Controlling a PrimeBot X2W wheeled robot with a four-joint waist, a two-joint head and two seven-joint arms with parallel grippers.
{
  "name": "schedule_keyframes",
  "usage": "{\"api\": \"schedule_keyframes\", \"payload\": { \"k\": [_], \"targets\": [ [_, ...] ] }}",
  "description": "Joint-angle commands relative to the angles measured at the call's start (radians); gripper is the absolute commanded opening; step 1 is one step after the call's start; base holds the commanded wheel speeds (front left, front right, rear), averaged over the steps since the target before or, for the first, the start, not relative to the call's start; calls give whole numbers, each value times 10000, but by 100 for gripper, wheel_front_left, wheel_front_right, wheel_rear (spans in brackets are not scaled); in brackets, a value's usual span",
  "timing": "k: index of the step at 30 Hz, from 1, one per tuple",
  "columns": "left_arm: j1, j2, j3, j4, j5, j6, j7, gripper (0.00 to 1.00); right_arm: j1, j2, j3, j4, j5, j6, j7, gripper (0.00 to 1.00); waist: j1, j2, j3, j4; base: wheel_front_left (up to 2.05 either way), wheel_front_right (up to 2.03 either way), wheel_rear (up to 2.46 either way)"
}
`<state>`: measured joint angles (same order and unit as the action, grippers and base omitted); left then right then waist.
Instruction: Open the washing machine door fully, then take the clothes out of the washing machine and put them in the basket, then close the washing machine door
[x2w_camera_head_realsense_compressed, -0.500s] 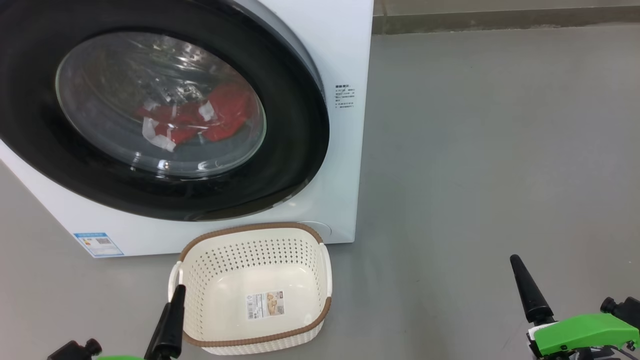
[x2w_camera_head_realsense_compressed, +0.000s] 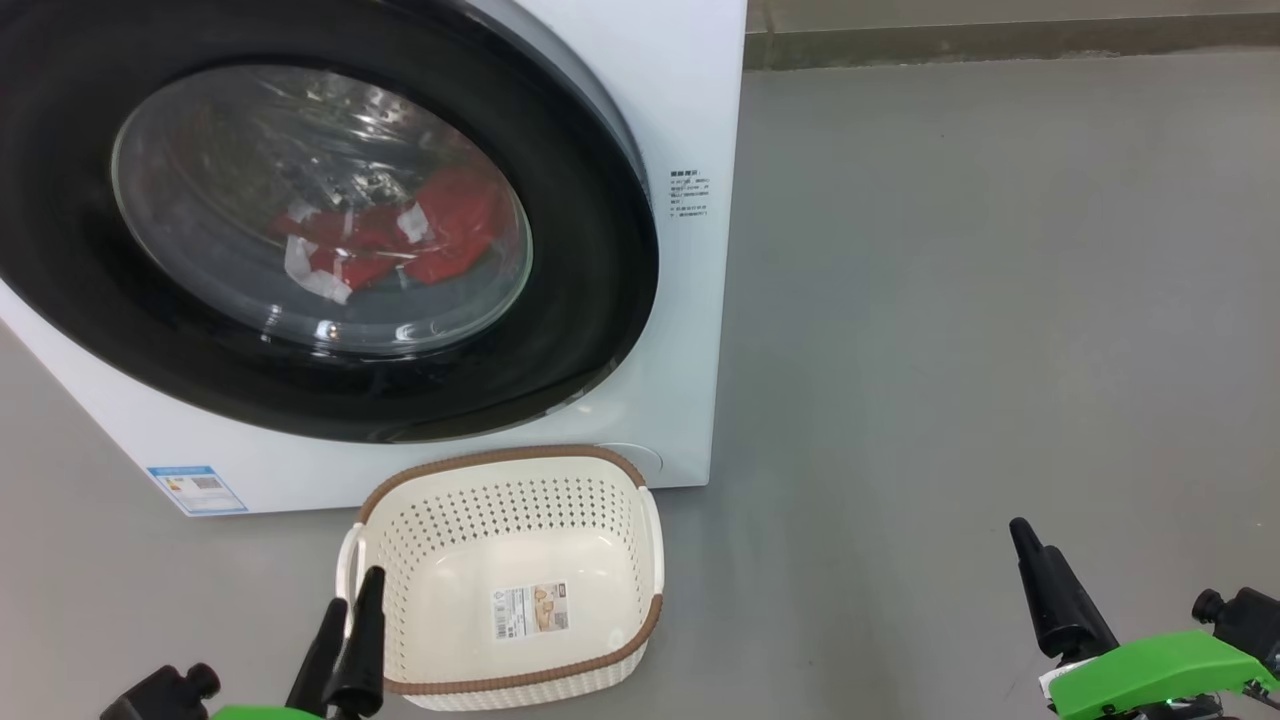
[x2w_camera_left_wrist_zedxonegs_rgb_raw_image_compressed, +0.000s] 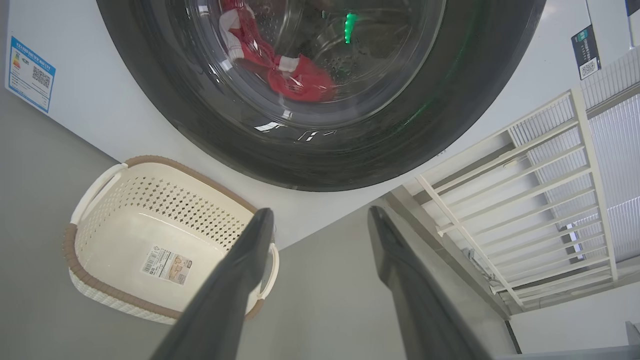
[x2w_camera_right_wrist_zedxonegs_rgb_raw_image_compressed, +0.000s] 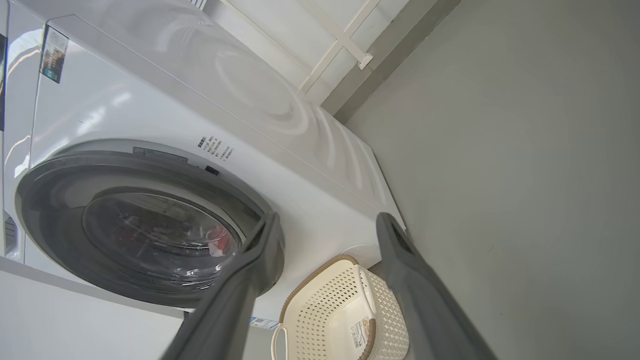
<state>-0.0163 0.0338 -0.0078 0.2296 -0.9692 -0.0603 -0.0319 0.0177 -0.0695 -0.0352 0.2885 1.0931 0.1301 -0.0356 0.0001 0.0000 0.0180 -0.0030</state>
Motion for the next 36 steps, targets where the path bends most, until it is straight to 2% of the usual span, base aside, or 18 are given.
{"api": "schedule_keyframes", "payload": {
  "k": [1,36],
  "targets": [
    [-29,156,63,-346,409,57,-148,100,-84,-217,146,-321,-348,3,-126,100,-1,0,0,-5,0,0,0],
    [143,189,-128,-737,4673,531,-1185,100,429,-513,319,-725,-3853,4,-1156,100,-1,0,17,-6,0,0,0]
  ]
}}
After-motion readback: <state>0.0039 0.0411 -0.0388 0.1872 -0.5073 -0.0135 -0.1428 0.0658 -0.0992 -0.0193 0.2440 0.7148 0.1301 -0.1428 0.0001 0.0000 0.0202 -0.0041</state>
